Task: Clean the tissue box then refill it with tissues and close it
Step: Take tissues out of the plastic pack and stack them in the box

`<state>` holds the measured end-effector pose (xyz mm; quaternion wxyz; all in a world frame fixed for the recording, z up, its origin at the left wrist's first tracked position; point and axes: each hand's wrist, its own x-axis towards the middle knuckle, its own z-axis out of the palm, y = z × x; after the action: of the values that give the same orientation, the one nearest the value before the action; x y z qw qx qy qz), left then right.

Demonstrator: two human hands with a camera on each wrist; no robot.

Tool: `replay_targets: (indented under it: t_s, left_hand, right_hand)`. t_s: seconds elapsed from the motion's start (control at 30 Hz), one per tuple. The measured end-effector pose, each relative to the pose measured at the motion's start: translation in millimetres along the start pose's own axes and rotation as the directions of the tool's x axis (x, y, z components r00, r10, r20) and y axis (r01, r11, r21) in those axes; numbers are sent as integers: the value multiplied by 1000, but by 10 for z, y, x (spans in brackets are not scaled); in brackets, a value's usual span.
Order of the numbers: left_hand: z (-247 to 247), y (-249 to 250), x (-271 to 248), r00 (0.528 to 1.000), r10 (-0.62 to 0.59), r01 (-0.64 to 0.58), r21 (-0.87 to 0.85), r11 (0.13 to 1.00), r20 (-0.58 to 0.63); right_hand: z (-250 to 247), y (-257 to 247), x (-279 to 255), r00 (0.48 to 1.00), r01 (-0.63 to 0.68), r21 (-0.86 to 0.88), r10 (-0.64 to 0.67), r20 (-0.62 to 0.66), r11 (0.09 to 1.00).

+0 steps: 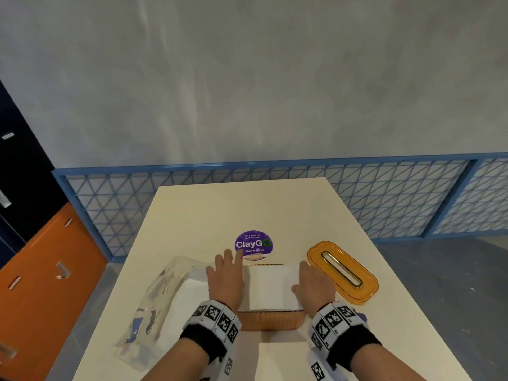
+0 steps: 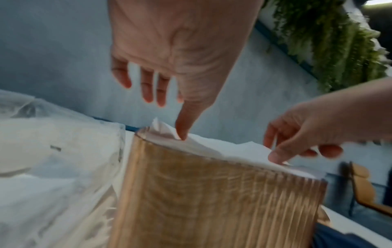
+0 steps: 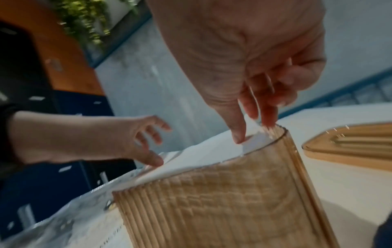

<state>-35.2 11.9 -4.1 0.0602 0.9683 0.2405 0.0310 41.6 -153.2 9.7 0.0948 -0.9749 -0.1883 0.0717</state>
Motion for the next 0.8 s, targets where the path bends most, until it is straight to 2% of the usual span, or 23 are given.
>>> replay_targets:
  t_s: [0.03,0.07,0.1,0.13,0.2,0.23,0.27,0.47,0.57,0.63,0.73,0.8]
  left_hand:
    - [5,-24,11,986,166,-167,-19,986,-14]
    - [20,-48,31,931,366,-365,-51,929,-5]
    - [48,-87,41,856,517,-515,-92,852,-7]
    - [45,-120,32,809,586,-577,-136,806,42]
    - [18,-149,-42,791,561,-523,-204,827,244]
    - [33,-169,-62,790,514,-476,-193,858,336]
    - [33,-161,-67,790,490,-462,-167,871,368]
    - [-38,13,-36,748,396,-414,-93,906,532]
    - [-80,62,-11,740,380,-433,-40,901,555]
    - [-70,74,-14,753,385,-455,-1,891,534]
    - [-64,67,-88,789,430,-508,72,858,439]
    - [-58,68,-143,808,477,-534,87,841,346]
  right_hand:
    - [3,-6,-18,993,84,-42,-88,-83,996]
    - [24,-16,-26,964,201,-69,-209,-163,977]
    - [39,-33,-40,926,327,-68,-334,-176,943]
    - [54,-54,-43,881,450,-42,-451,-142,892]
    - [88,-39,-49,824,563,29,-563,56,826]
    - [84,-16,-62,809,565,38,-562,172,824]
    - [110,23,-46,802,556,23,-543,247,831]
    - [143,72,145,819,452,-30,-401,409,892]
    - [180,53,155,817,449,-69,-378,436,891]
    - [206,60,136,823,442,-93,-361,439,892]
    - [148,61,132,840,437,-106,-364,402,893]
    - [68,68,132,848,463,-70,-419,326,884]
